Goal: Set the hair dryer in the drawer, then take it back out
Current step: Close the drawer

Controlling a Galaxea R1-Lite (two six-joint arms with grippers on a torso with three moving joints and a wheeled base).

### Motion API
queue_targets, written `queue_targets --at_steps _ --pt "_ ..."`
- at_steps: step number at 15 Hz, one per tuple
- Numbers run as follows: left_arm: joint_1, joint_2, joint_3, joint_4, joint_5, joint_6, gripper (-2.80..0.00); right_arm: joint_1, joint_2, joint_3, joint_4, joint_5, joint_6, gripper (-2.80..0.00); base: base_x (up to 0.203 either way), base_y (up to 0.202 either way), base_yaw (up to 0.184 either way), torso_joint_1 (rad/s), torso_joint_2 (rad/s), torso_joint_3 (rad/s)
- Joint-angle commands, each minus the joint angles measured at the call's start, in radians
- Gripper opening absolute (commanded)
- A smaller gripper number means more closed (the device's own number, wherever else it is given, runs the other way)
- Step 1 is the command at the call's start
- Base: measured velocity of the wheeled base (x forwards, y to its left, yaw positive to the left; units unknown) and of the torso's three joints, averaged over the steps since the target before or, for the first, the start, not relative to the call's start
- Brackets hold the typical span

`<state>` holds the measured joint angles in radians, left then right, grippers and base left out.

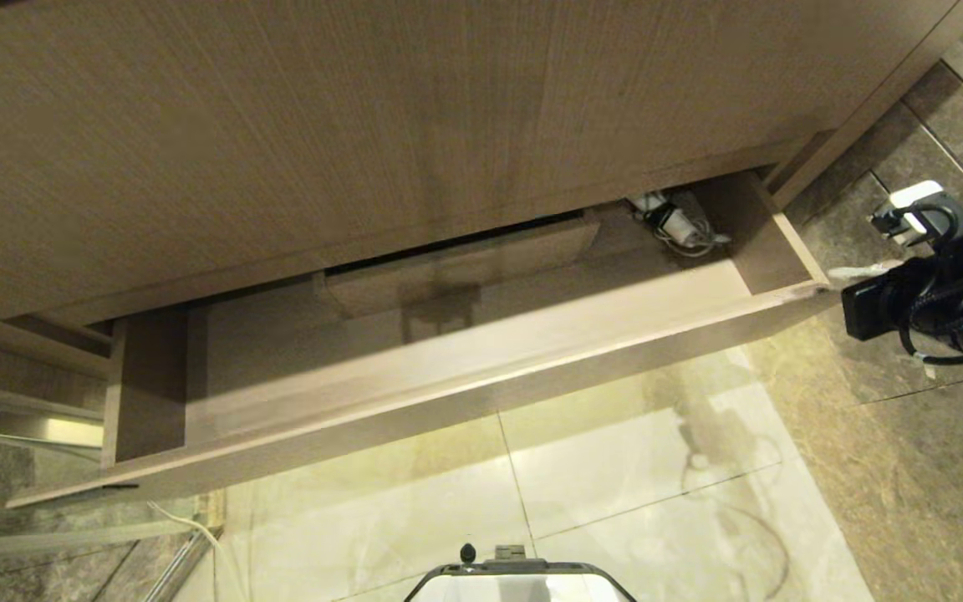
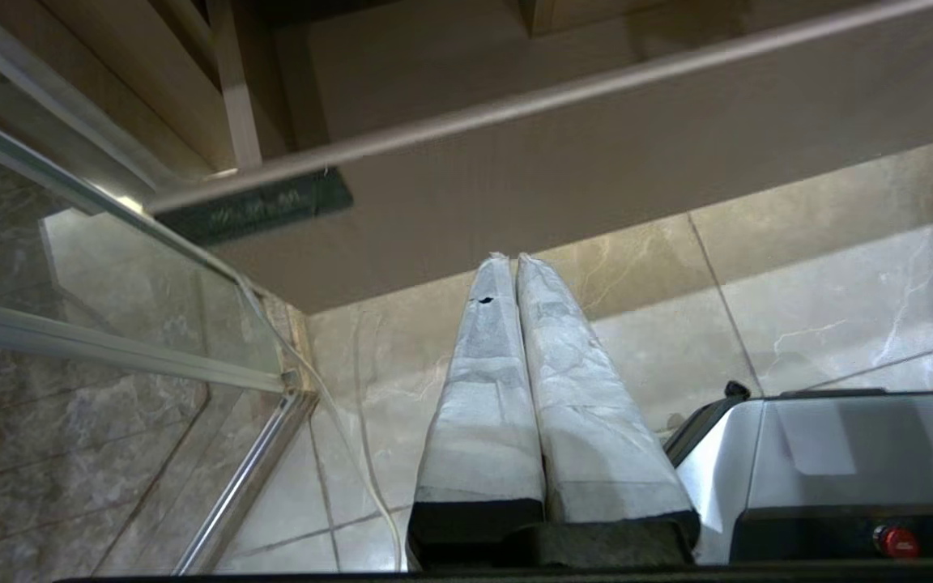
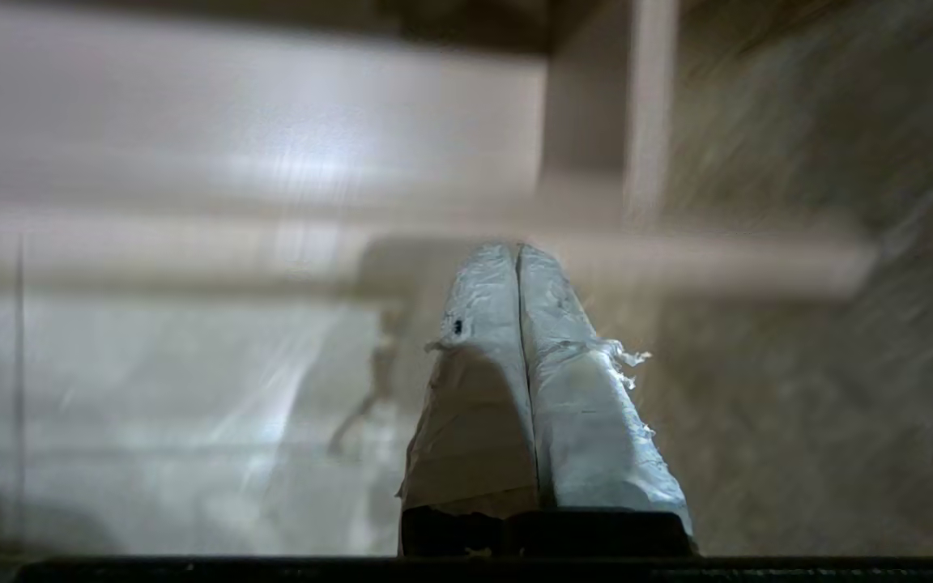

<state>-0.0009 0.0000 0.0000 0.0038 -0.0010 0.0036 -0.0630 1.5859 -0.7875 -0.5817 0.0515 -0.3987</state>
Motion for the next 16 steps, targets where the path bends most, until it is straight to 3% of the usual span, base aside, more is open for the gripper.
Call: queue_targets --at_steps 1,4,12,16 --pt "-0.001 0.0 0.001 -0.001 0.0 0.0 -2.8 -0.003 -0.034 0.025 0.068 0.0 -0.002 -2.8 0.0 0.0 0.0 0.0 0.0 0.0" --pt "-0.001 0.0 0.002 -0.001 0.001 -0.001 -2.8 -0.002 -0.131 0.101 0.135 0.001 0.0 -2.8 0.0 0.0 0.0 0.0 0.0 0.0" --pt "-0.001 0.0 0.002 -0.001 0.0 -0.001 -2.8 0.012 -0.373 0.331 0.167 0.001 -0.005 -2.8 0.0 0.0 0.0 0.0 0.0 0.0" --pt "-0.001 0.0 0.002 -0.001 0.0 0.0 -2.8 0.012 -0.147 0.226 0.163 0.002 0.0 -2.8 0.0 0.0 0.0 0.0 0.0 0.0"
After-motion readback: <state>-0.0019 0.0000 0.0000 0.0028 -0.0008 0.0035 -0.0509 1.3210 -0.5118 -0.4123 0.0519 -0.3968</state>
